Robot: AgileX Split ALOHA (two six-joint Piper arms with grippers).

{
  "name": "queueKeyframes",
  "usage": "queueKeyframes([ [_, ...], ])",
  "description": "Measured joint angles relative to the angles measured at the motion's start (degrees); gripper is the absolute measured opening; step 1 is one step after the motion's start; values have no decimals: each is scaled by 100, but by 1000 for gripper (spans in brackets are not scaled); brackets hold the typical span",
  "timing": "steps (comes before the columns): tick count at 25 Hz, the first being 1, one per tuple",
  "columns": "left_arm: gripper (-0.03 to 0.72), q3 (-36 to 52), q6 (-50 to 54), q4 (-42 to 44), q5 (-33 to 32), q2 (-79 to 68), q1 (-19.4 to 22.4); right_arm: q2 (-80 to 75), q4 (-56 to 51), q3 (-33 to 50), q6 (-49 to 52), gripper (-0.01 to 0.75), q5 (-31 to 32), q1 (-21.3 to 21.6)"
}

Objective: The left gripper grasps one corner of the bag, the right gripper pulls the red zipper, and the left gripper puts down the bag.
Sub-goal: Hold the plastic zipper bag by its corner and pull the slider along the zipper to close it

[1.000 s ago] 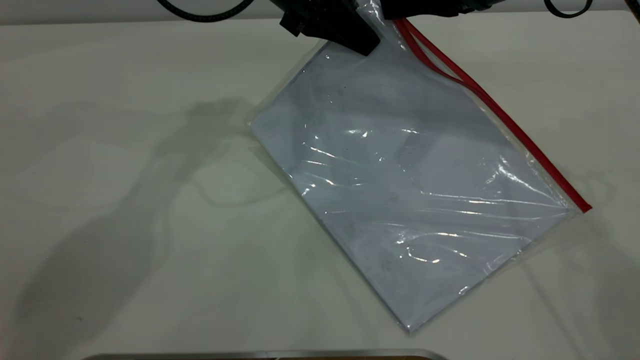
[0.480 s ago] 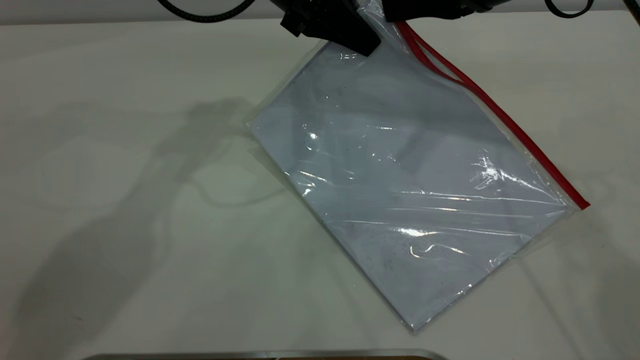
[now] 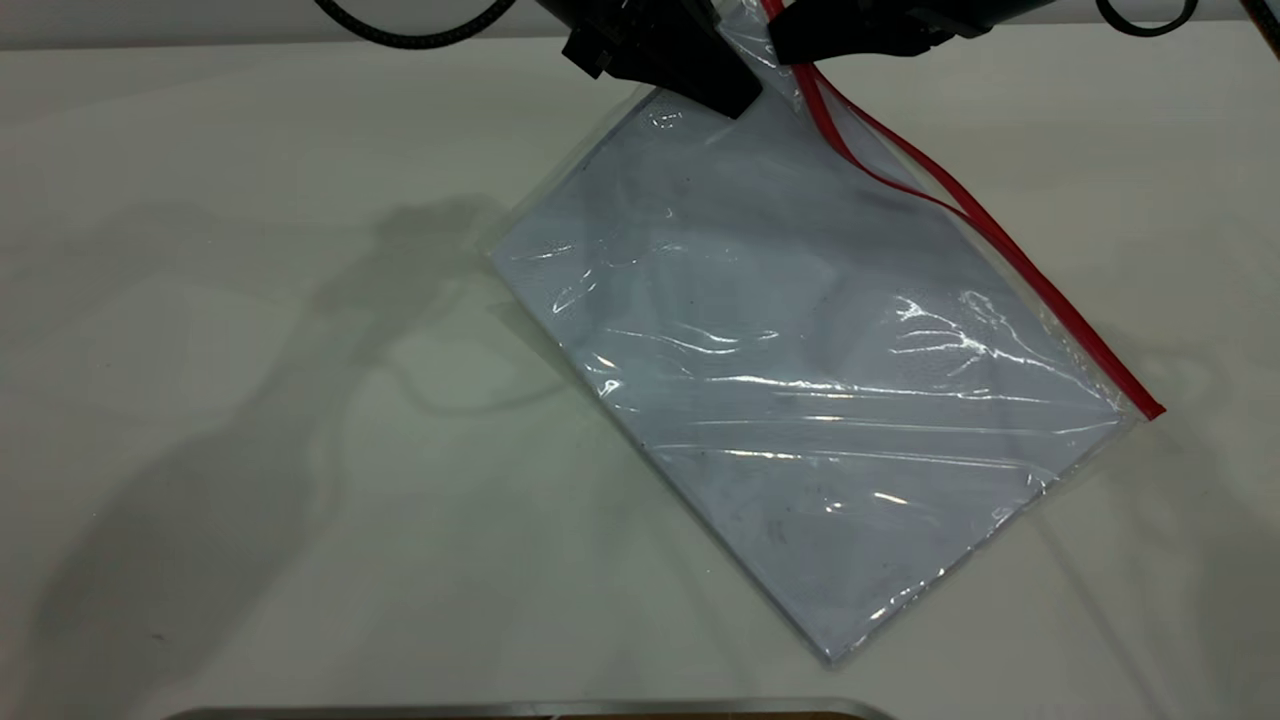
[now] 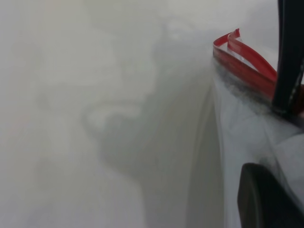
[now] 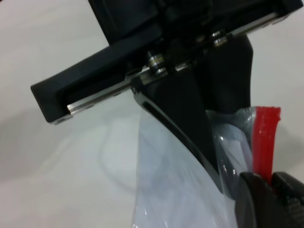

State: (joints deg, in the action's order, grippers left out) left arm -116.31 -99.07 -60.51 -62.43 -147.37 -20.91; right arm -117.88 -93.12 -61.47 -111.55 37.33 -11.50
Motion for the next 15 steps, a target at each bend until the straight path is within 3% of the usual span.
queueKeyframes([
  [15, 53, 5, 157, -59, 74, -22, -18, 0, 381, 8, 250, 37, -369, 0],
])
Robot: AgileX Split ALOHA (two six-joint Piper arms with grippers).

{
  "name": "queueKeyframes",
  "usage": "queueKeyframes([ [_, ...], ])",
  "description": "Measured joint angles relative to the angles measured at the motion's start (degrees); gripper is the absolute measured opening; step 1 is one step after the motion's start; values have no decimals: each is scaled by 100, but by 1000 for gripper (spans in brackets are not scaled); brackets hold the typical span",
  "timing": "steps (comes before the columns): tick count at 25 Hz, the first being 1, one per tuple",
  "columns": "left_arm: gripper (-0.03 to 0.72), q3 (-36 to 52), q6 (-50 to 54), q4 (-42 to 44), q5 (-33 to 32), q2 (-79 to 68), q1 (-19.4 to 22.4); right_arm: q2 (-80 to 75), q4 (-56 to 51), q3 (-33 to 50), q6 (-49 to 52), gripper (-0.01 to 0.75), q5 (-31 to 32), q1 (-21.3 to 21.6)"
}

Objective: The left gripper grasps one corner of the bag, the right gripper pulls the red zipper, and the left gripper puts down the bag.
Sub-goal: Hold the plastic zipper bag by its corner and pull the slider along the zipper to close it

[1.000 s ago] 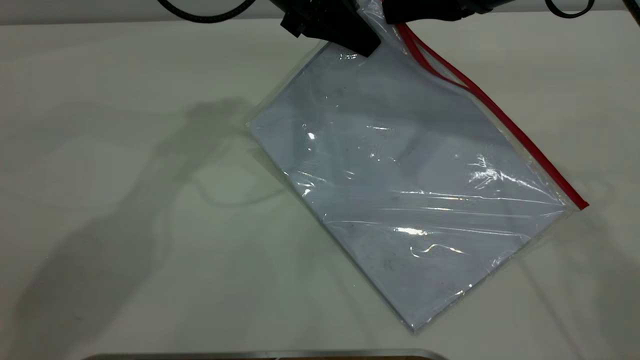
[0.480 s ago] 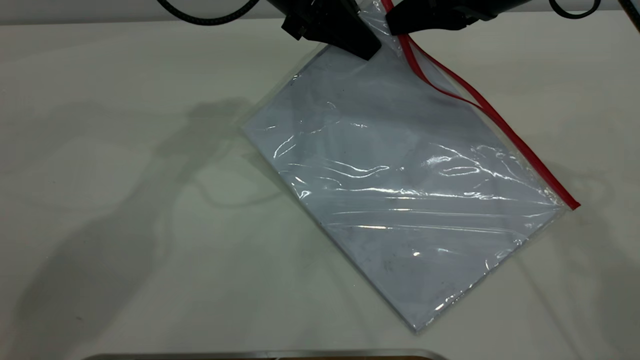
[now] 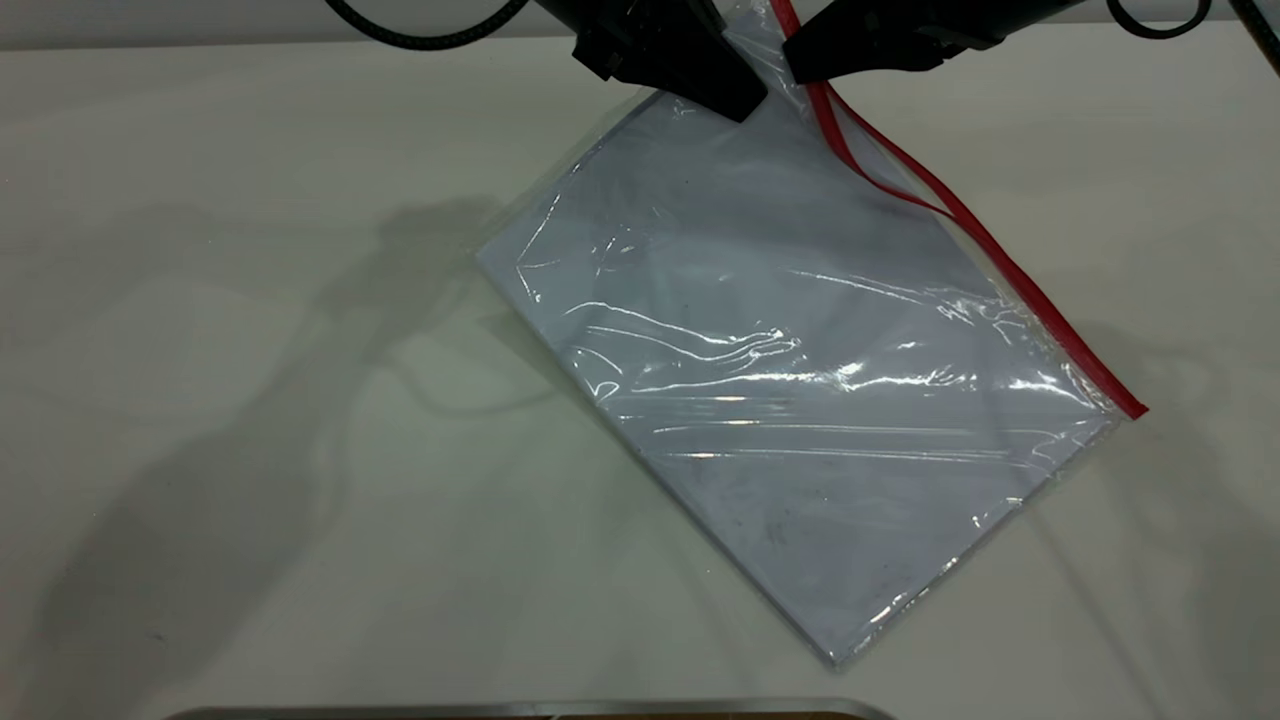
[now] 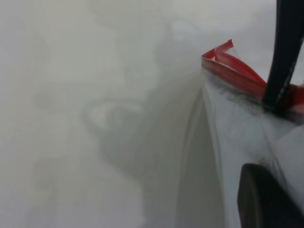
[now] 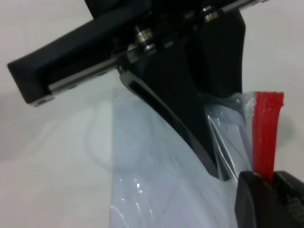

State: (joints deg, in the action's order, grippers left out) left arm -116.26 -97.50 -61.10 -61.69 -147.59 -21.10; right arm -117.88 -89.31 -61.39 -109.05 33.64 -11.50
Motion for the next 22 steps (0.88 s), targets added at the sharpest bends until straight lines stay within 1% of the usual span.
queueKeyframes([
  [11, 53, 17, 6, -91, -93, -52, 146, -204, -95, 62, 0, 43, -135, -25],
  [22, 53, 34, 17, -40, -69, -64, 152, -415, -115, 62, -20, 51, -321, -48],
])
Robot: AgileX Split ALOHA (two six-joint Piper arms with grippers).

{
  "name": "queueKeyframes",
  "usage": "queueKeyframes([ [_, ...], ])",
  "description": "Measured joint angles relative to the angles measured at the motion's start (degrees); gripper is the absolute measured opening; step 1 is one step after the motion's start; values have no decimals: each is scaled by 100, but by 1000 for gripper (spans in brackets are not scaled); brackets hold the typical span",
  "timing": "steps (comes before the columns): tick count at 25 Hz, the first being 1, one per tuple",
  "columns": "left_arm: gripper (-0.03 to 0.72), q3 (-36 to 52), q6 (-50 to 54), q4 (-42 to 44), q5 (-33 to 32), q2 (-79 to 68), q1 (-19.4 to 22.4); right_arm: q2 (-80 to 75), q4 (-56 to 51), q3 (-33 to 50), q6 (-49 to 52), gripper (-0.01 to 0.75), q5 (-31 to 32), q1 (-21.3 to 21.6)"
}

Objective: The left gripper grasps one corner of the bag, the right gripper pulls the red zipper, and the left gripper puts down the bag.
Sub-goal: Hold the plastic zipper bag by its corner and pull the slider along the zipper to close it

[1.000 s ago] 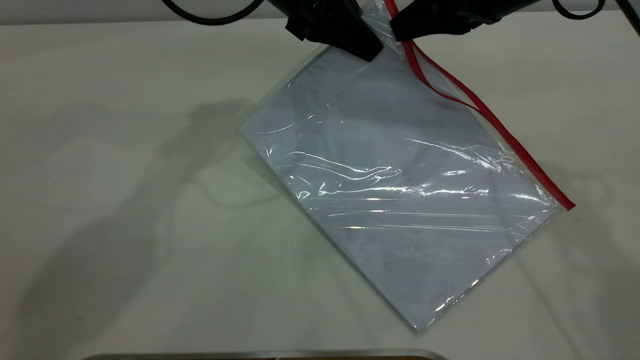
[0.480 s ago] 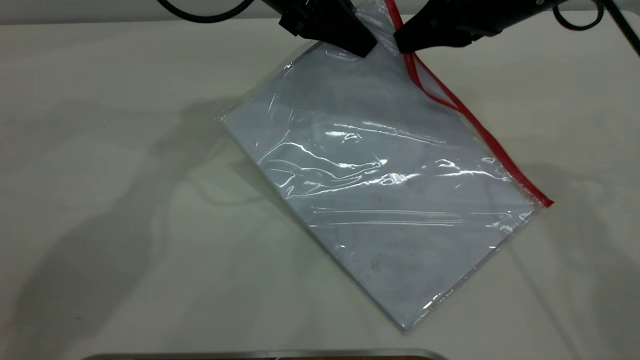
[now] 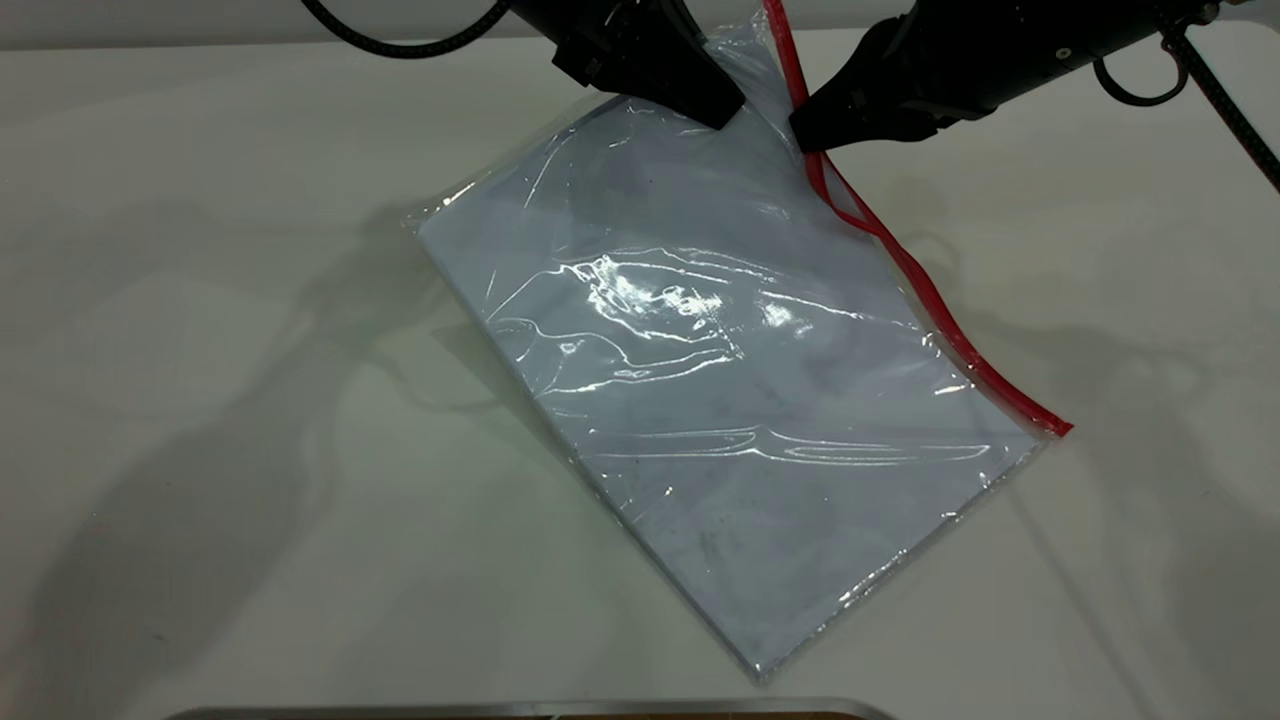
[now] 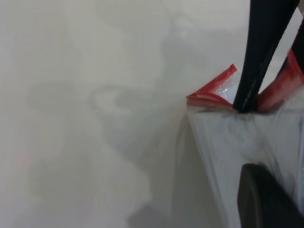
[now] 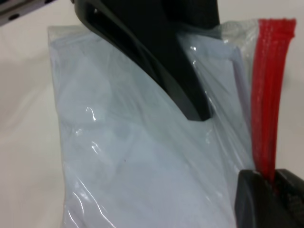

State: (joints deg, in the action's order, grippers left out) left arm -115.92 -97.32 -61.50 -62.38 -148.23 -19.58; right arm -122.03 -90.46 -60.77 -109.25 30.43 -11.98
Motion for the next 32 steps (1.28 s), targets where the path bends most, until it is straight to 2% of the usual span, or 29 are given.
queueKeyframes([
  [24, 53, 0, 0, 6, 58, -22, 19, -291, 11, 0, -4, 70, -191, 0],
  [32, 53, 0, 0, -171, -36, -22, 173, -381, 149, 2, -4, 76, -571, 0],
])
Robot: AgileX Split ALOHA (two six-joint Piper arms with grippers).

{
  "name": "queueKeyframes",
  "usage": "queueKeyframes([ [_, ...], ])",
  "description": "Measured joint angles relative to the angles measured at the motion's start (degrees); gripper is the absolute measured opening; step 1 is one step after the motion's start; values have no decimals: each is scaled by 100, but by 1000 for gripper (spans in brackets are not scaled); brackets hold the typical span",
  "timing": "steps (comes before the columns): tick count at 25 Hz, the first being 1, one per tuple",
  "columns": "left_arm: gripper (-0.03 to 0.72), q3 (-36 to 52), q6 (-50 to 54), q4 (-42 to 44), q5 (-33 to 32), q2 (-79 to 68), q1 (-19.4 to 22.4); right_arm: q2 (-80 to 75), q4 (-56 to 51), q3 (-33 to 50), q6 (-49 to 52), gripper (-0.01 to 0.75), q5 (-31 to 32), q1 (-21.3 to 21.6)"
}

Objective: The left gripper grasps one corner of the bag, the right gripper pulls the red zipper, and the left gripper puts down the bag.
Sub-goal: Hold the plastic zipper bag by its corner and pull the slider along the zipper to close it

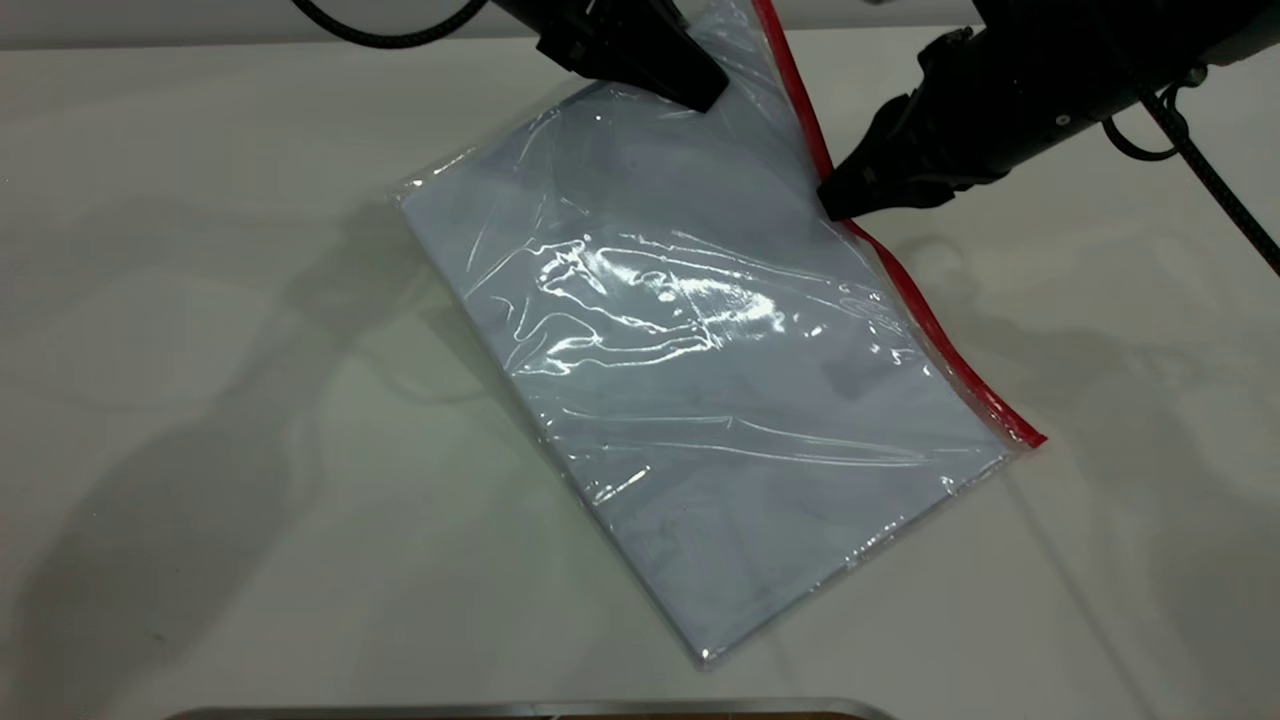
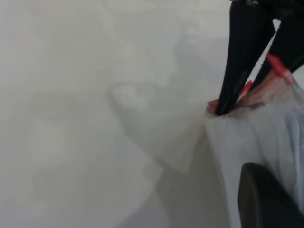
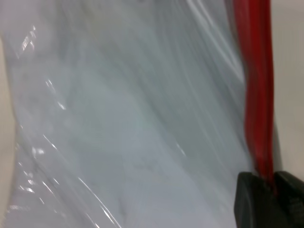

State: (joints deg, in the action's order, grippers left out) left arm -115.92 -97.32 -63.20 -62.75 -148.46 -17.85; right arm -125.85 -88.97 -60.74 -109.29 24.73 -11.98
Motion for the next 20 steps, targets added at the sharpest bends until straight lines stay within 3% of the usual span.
queueKeyframes([
  [20, 53, -23, 0, -172, -141, 0, 251, -24, 130, 48, 0, 80, -822, 0],
])
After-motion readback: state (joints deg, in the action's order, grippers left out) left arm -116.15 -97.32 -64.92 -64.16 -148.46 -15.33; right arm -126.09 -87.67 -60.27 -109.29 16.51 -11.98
